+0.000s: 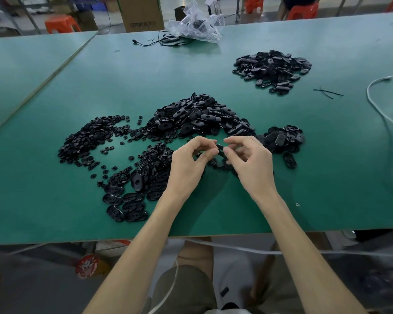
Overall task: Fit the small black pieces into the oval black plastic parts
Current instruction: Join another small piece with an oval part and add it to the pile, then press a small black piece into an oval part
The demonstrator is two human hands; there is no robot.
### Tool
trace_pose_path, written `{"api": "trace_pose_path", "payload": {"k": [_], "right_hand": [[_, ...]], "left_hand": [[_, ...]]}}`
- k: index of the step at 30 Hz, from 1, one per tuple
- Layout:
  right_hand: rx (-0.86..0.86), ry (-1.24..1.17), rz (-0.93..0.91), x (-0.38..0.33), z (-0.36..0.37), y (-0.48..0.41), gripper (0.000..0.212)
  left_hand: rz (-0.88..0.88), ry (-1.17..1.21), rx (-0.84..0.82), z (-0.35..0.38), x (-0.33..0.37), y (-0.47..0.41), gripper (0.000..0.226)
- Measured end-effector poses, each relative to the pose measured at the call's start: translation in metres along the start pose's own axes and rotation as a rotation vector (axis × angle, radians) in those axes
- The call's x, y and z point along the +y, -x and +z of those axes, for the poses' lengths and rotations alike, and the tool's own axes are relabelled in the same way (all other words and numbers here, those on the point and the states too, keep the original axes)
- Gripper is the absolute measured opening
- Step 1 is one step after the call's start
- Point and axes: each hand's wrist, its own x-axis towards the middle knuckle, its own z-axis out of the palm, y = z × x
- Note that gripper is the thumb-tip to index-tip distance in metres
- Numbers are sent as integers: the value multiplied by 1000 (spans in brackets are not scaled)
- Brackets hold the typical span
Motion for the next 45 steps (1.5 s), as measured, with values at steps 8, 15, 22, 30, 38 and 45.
{"api": "trace_pose_path", "payload": {"k": [8, 15, 22, 30, 38, 45], "right_hand": [[-63, -23, -34, -1, 2, 2, 18], [-104, -34, -64, -4, 1, 4, 22], [-98, -9, -29, -3, 0, 4, 18], [-117, -24, -13, -4, 0, 4, 25], [-107, -37, -3, 0, 2, 3, 11], [2, 4, -3, 7, 2, -2, 15]], "left_hand": [[-29, 35, -50, 1, 0, 1, 5], [-65, 78, 5, -1, 1, -1, 2], [-105, 101, 27, 0, -1, -1, 8], [-100, 116, 33, -1, -2, -1, 4], [-91, 115, 57, -1, -2, -2, 7], [-99, 107, 84, -2, -2, -2, 5]]}}
